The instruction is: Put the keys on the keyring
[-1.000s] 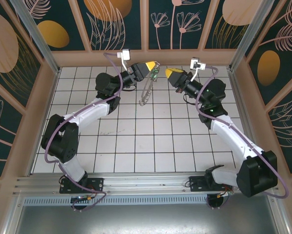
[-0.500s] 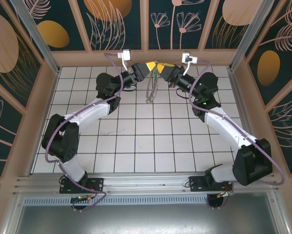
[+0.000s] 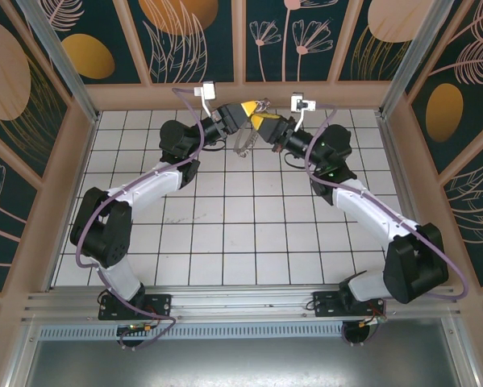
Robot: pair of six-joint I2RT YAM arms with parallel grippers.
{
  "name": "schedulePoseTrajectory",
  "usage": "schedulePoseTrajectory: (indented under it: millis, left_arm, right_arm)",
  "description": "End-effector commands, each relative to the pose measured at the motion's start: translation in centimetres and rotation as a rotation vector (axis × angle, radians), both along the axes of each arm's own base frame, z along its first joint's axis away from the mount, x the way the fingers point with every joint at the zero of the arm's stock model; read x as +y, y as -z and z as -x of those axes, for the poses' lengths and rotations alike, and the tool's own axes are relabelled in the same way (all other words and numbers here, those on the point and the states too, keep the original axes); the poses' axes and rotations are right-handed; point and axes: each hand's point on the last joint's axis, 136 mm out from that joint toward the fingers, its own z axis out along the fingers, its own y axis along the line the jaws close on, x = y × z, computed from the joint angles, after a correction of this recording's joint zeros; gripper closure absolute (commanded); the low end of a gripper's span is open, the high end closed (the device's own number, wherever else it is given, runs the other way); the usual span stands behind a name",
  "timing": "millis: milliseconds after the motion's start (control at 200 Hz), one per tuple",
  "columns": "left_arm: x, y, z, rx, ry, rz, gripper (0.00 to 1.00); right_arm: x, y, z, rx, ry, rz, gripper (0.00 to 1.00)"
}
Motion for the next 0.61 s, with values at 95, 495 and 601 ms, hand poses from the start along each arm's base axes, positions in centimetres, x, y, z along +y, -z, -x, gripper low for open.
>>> schedulePoseTrajectory:
  millis: [95,495,601]
  left_arm:
    - [0.1,-2.8,1.6,-0.092,0.023,0.05,1.0]
    - [0.3,-2.9,1.3,-0.073,0.014,0.066,1.0]
    - [0.4,-2.9,1.2,-0.058,0.008,0.076,1.0]
  right_arm:
    - [-1.0,0.8,2.3,-0.008,0.007,0.053,0.85]
    - [-6.9,-4.9,2.0,-0.086,0.193,-0.084,0.66]
    - [-6.7,-6.4,1.2,-0.088,0.178,-0.147,0.63]
